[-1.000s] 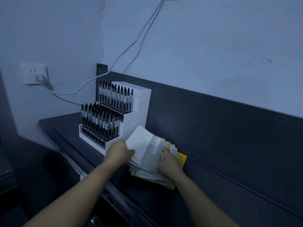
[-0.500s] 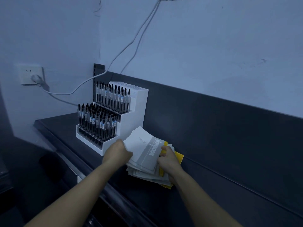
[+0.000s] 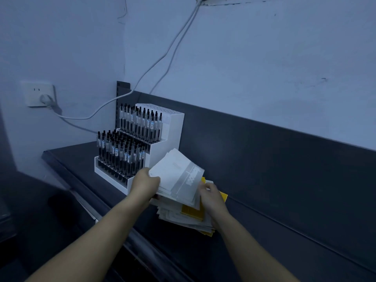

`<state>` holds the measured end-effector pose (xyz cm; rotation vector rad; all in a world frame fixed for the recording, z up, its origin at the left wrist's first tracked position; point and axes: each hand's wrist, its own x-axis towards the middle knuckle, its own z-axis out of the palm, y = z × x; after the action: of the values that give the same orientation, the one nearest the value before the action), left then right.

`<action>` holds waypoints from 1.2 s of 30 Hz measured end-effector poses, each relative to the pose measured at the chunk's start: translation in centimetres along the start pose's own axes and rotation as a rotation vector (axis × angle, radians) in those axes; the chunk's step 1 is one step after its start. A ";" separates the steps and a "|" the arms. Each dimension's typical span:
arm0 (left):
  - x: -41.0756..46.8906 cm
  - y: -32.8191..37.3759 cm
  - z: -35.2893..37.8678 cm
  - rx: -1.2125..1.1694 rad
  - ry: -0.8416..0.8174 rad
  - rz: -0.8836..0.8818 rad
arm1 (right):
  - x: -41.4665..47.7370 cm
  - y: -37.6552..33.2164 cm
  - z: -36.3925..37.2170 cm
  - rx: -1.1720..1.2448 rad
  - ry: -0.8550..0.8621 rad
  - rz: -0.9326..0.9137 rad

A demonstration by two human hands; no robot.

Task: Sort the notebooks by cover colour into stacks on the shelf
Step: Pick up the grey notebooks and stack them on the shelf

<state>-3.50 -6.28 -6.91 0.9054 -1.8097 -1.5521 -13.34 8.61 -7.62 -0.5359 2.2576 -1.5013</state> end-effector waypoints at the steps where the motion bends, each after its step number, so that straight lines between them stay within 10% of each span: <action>1: -0.3 0.1 0.2 -0.063 -0.013 -0.010 | 0.0 0.0 0.0 0.010 0.029 0.009; 18: -9.2 1.0 9.9 -0.172 -0.262 0.216 | -8.6 2.8 -7.2 0.276 0.546 -0.157; 36: -32.2 3.3 24.9 -0.103 -0.643 0.371 | -28.0 13.1 -28.0 0.033 0.797 -0.143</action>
<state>-4.26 34.56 -7.47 -0.0118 -2.1345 -1.7790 -4.85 49.48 -6.92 -0.0744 2.7924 -2.0897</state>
